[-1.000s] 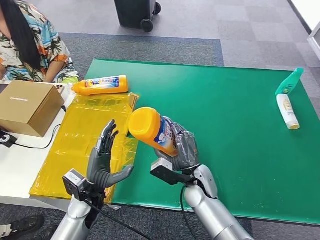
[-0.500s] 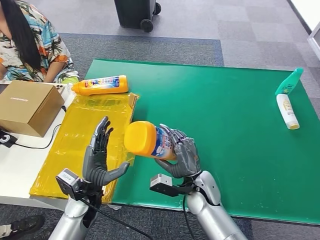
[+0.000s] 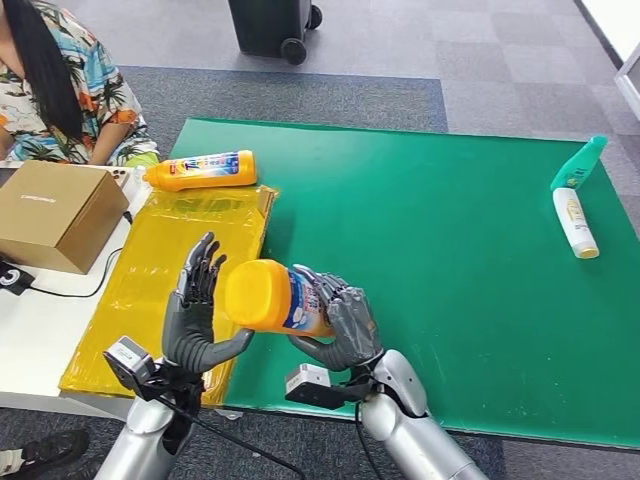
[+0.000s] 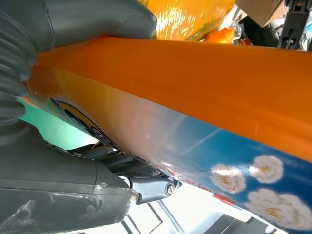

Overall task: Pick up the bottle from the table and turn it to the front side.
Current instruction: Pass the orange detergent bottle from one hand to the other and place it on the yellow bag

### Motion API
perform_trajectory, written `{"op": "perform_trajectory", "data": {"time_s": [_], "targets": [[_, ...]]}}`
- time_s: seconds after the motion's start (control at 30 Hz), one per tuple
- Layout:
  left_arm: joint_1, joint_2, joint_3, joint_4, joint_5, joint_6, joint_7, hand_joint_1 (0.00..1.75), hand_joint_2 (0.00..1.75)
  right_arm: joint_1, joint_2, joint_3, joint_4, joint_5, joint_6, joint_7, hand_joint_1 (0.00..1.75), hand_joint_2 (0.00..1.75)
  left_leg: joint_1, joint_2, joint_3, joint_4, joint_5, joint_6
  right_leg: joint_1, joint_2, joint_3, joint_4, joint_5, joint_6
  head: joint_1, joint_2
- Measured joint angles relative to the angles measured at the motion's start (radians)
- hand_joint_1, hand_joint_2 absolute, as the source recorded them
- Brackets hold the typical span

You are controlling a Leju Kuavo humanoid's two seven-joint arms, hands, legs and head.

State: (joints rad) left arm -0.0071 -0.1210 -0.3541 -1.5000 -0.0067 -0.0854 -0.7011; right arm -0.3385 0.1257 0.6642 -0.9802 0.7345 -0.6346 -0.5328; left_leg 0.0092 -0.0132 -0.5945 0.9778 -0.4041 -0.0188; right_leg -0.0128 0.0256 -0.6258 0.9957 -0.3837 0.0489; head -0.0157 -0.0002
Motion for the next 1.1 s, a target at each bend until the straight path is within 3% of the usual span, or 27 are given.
{"op": "perform_trajectory", "data": {"time_s": [0.37, 0.83, 1.1], "targets": [[0.007, -0.009, 0.018, 0.007, 0.045, -0.017, -0.007, 0.00, 1.75, -0.015, -0.043, 0.082, -0.035, -0.049, 0.002, 0.001, 1.75, 1.75, 0.000, 0.000, 0.000, 0.000, 0.000, 0.000, 0.000, 0.000, 0.000, 0.000, 0.000, 0.000, 0.000, 0.000], [-0.009, -0.001, 0.001, 0.094, 0.154, -0.346, -0.001, 0.00, 1.75, -0.053, -0.078, 0.160, -0.036, -0.097, 0.049, -0.071, 1.75, 1.75, 0.000, 0.000, 0.000, 0.000, 0.000, 0.000, 0.000, 0.000, -0.001, 0.000, 0.000, 0.000, 0.000, 0.000], [-0.018, 0.000, -0.004, 0.118, 0.170, -0.397, -0.001, 0.00, 1.75, -0.066, -0.091, 0.185, -0.034, -0.083, 0.076, -0.051, 1.75, 1.75, 0.000, 0.000, 0.000, 0.000, 0.000, 0.000, 0.000, 0.000, -0.001, 0.000, 0.000, 0.000, 0.000, 0.000]]}}
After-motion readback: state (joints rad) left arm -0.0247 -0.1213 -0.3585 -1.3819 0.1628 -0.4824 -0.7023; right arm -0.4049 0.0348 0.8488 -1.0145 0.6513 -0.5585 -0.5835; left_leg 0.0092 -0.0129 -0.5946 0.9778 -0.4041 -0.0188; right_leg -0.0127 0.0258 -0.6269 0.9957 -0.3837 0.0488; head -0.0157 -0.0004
